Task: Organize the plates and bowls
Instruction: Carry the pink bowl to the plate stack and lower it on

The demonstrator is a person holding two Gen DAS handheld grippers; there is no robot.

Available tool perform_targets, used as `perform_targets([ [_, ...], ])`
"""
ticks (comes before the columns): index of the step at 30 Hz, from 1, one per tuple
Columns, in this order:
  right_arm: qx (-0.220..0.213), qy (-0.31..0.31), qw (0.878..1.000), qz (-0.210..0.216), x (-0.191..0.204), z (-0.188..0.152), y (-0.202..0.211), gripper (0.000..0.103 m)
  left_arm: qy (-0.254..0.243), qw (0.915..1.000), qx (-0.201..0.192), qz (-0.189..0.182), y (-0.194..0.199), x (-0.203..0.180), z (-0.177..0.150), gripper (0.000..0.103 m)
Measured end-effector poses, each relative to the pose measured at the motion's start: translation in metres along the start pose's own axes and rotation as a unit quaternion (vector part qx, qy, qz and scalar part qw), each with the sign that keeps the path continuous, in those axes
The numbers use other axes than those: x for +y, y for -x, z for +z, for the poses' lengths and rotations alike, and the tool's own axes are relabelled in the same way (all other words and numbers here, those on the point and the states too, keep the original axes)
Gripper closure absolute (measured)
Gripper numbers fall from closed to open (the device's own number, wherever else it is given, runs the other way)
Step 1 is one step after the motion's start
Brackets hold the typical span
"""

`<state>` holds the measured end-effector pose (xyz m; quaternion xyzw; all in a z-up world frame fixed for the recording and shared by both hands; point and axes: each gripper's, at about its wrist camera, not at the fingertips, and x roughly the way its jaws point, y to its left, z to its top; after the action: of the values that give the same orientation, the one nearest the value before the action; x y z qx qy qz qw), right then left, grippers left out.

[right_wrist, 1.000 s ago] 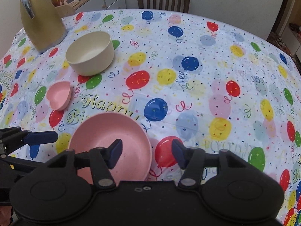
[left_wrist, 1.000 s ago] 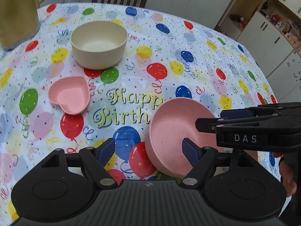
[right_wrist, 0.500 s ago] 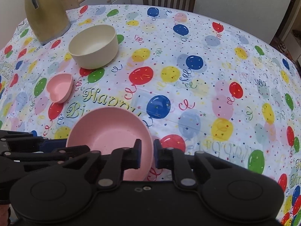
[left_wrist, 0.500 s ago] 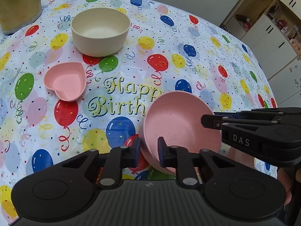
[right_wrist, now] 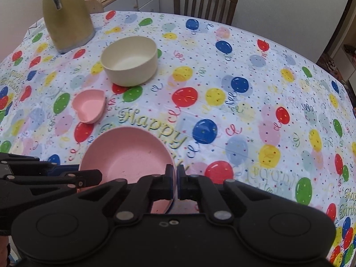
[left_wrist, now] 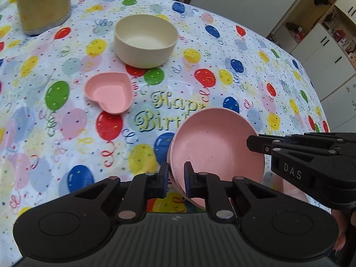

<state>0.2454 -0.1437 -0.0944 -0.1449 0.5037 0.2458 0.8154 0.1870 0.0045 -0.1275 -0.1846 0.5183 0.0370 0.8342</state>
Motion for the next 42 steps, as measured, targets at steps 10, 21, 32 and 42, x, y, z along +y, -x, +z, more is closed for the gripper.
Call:
perform_targets([
  [10,0.002,0.0,1.0,0.028,0.055,-0.006,0.012,0.101,0.009,0.9996,-0.01,0.023,0.039,0.047,-0.014,0.089],
  [21,0.027,-0.007,0.999,0.047,0.107,-0.021,0.017,0.101,0.008,0.9992,0.006,0.039,0.066,0.089,-0.035,0.089],
  [32,0.069,-0.02,0.995,0.062,0.132,-0.043,0.015,0.101,-0.003,0.9983,0.044,0.037,0.066,0.113,-0.06,0.089],
  [42,0.081,-0.032,0.994,0.06,0.135,-0.049,0.009,0.101,-0.006,0.9981,0.052,0.032,0.061,0.118,-0.067,0.089],
])
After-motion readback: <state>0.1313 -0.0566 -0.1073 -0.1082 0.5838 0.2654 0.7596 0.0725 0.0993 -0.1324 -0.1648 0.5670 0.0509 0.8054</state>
